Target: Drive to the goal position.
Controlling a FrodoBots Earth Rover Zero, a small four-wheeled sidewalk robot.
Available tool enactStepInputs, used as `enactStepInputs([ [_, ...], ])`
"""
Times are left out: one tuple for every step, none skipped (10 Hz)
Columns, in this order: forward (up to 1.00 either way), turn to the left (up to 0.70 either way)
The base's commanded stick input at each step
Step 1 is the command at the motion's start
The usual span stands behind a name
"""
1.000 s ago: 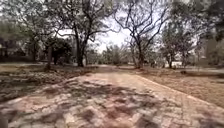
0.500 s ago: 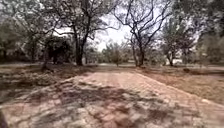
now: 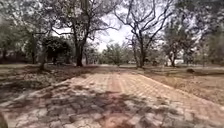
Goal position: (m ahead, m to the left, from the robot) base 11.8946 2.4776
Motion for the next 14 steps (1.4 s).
enactStepInputs([
  [0.7, 0.0],
  [0.7, 0.0],
  [0.7, 0.0],
  [0.7, 0.0],
  [0.7, 0.0],
  [0.7, 0.0],
  [0.7, 0.0],
  [0.7, 0.0],
  [0.7, 0.0],
  [0.7, 0.0],
  [0.7, 0.0],
  [0.7, 0.0],
  [0.7, 0.0],
  [0.7, 0.0],
])
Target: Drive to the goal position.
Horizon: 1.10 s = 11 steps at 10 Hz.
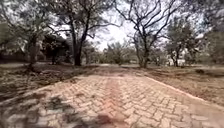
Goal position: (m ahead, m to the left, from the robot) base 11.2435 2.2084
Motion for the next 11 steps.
enactStepInputs([
  [0.7, 0.0],
  [0.7, 0.0],
  [0.7, 0.0],
  [0.7, 0.0],
  [0.7, 0.0],
  [0.7, 0.0],
  [0.7, 0.0],
  [0.7, 0.0],
  [0.7, 0.0],
  [0.7, 0.0],
  [0.7, 0.0],
])
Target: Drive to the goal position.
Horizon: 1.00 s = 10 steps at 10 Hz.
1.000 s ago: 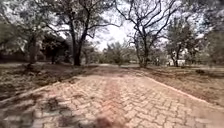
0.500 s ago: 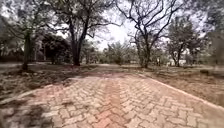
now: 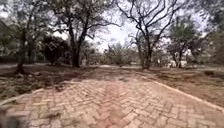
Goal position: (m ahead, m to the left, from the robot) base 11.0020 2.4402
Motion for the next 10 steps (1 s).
enactStepInputs([
  [0.7, 0.0],
  [0.7, 0.0],
  [0.7, 0.0],
  [0.7, 0.0],
  [0.7, 0.0],
  [0.7, 0.0],
  [0.7, 0.0],
  [0.7, 0.0],
  [0.7, 0.0],
  [0.7, 0.0],
])
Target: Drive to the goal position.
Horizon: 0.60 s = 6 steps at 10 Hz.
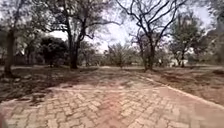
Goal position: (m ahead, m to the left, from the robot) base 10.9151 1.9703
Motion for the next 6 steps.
enactStepInputs([
  [0.7, 0.0],
  [0.7, 0.0],
  [0.7, 0.0],
  [0.7, 0.0],
  [0.7, 0.0],
  [0.7, 0.0],
])
